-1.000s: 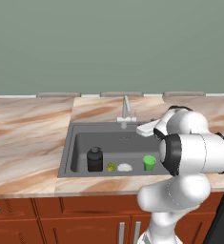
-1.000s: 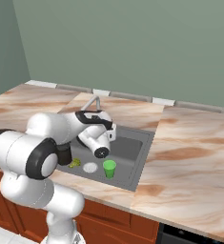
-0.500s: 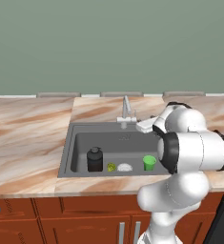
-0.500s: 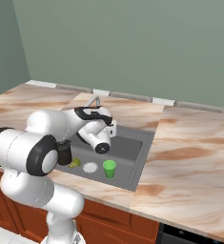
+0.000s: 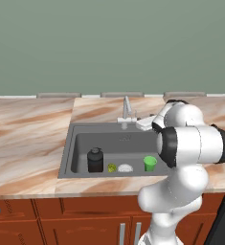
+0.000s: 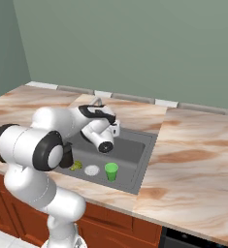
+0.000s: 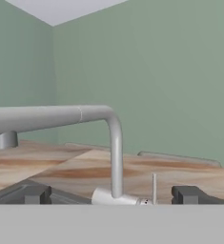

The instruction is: Pick the jug and cup and place them in the sink. Then turn on the water.

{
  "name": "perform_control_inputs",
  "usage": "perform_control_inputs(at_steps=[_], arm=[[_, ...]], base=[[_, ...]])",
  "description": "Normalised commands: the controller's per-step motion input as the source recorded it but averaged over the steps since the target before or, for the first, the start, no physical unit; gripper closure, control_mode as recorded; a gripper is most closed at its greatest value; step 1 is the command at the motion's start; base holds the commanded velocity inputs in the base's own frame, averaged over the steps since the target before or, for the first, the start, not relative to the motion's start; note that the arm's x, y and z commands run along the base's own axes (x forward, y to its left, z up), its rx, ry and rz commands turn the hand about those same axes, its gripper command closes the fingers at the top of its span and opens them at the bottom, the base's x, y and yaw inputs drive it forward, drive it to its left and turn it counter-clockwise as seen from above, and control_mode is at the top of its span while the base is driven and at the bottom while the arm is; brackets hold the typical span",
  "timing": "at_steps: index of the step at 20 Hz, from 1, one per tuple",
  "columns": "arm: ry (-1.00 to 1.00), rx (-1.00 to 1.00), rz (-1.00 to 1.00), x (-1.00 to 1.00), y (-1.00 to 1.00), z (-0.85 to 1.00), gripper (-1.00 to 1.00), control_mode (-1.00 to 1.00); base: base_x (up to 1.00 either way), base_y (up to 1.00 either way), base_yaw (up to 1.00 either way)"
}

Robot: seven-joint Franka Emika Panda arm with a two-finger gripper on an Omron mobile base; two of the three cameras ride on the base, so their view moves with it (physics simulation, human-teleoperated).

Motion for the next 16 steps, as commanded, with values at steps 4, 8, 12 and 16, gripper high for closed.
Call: perform_control_inputs(at_steps=[4, 8, 12, 16], arm=[[0.00, 0.00, -0.05, 0.17, -0.01, 0.00, -1.00, -1.00], [-0.02, 0.00, -0.08, 0.08, 0.00, 0.00, -1.00, -1.00], [0.00, 0.00, -0.08, 0.01, 0.00, 0.00, -1.00, -1.00], [0.00, 0.00, -0.05, 0.00, 0.00, -0.01, -1.00, -1.00]], base=[[0.00, 0.00, 0.00], [0.00, 0.00, 0.00], [0.00, 0.00, 0.00], [0.00, 0.00, 0.00]])
